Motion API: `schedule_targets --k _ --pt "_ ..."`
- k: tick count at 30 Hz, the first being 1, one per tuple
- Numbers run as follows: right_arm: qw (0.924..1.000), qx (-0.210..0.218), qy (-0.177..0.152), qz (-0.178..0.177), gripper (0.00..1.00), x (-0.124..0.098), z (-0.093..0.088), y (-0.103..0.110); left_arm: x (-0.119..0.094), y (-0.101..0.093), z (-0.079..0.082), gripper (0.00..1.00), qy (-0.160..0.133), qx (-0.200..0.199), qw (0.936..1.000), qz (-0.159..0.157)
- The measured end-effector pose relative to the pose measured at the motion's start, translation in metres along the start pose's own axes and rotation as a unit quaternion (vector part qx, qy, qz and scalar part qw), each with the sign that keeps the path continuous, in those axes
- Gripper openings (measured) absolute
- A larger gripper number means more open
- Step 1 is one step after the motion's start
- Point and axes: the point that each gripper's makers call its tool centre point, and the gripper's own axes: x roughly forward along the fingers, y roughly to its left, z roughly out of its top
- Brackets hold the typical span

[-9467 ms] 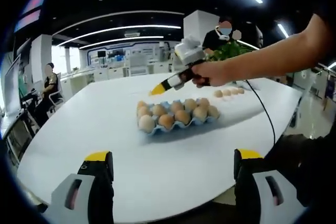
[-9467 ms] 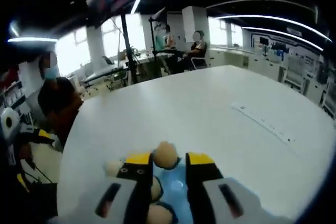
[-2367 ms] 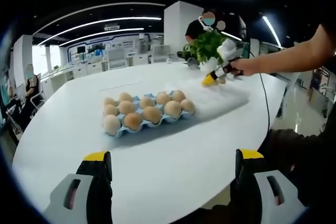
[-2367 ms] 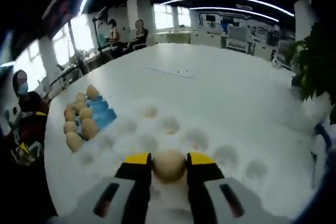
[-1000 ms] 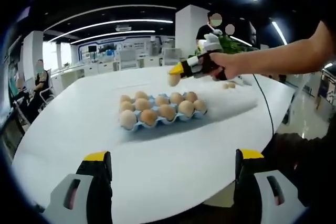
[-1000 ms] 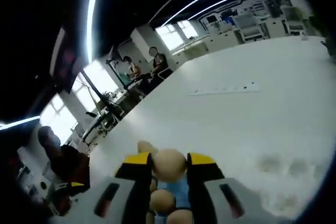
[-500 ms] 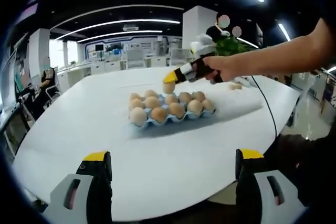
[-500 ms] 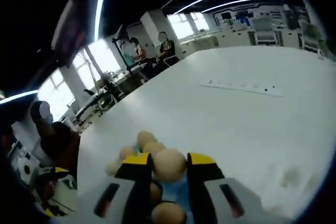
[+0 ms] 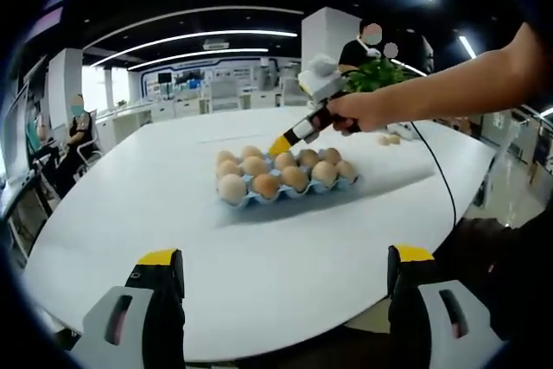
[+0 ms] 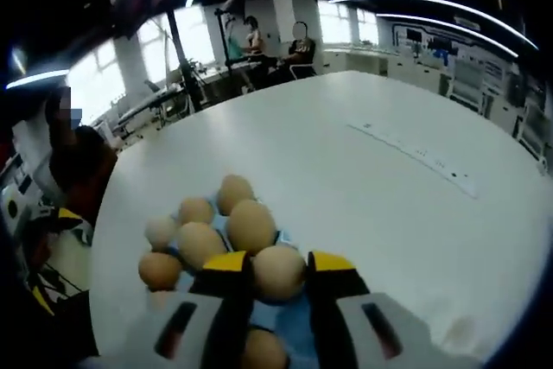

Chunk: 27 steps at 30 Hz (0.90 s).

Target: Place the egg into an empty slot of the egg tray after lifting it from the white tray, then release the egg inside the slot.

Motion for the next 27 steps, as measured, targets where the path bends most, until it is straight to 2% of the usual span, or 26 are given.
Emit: schedule_targets --k 3,6,11,17,23,27 --pt "0.9981 0.028 -0.055 0.004 0.23 -0.012 0.021 -0.004 0.0 0.0 0.0 1.0 0.0 0.0 1.0 -0.001" --pt "0.9966 0.016 -0.081 0.003 0.23 -0.023 0.032 -0.007 0.002 -0.003 0.0 1.0 0.0 0.003 1.0 -0.004" --pt "0.9967 0.013 -0.079 0.013 0.23 -0.029 0.02 -0.003 0.005 -0.01 -0.001 1.0 -0.001 0.004 0.9999 -0.009" --pt "0.9942 0.008 -0.104 0.026 0.23 -0.045 0.009 0.003 0.004 -0.015 -0.003 1.0 -0.002 0.008 0.9999 -0.014" --pt "0.9897 -0.001 -0.143 -0.003 0.23 -0.084 -0.002 -0.01 0.006 -0.014 -0.007 1.0 0.002 0.007 0.9999 -0.015" --pt "0.9892 -0.02 -0.142 -0.033 0.23 -0.111 -0.019 -0.025 0.008 -0.014 -0.003 1.0 0.0 0.011 0.9998 -0.018"
